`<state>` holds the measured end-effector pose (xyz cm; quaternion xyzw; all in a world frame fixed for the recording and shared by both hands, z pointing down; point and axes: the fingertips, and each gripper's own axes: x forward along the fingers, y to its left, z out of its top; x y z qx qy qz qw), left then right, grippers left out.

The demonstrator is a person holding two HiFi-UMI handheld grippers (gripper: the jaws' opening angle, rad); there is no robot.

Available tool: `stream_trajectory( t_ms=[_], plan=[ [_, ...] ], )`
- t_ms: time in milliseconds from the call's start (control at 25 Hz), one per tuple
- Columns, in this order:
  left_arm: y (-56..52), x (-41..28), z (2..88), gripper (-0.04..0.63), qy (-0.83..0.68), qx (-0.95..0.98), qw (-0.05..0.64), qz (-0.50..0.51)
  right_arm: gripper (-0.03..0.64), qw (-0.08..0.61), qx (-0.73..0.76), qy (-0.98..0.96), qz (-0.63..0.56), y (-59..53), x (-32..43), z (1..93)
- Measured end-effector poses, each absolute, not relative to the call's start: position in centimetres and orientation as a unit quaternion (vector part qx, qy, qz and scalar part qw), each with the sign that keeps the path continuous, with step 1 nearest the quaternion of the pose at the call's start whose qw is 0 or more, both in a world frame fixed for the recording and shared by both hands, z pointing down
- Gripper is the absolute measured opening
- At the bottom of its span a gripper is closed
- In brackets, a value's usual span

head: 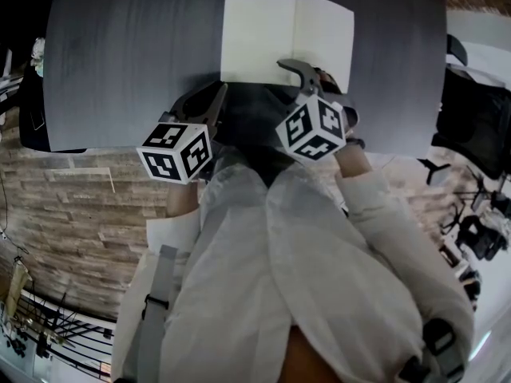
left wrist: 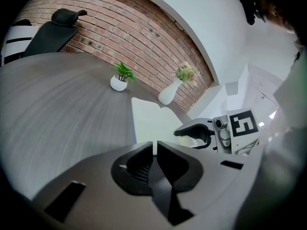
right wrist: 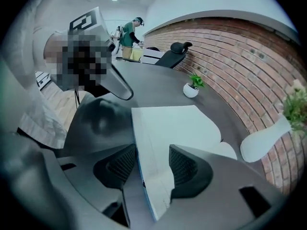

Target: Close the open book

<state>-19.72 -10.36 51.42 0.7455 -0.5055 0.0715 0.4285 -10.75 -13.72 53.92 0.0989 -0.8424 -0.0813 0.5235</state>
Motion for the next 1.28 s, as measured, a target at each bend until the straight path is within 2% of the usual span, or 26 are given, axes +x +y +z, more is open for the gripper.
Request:
stream_trajectory(
  t_ms=[720,1000,1280],
  plan=[
    [-9.6,-18.9,51.5,0.029,-0.504,0.745,0.432,0.073,0.198,0.559,0.036,-0.804,-0.200,-13.9,-10.7,54.3],
    [-9.5,-19.0,52.2,0.029,-0.508,0.739,0.434,0.088,0.198,0.528,0.086,-0.809,-0.244,-13.8,-10.5,53.8],
    [-9.6,-18.8,52.6,0.031,-0.506,0.742,0.426,0.107,0.198,0.502,0.132,-0.830,-0.204,-13.7,-10.1,53.7]
  ],
)
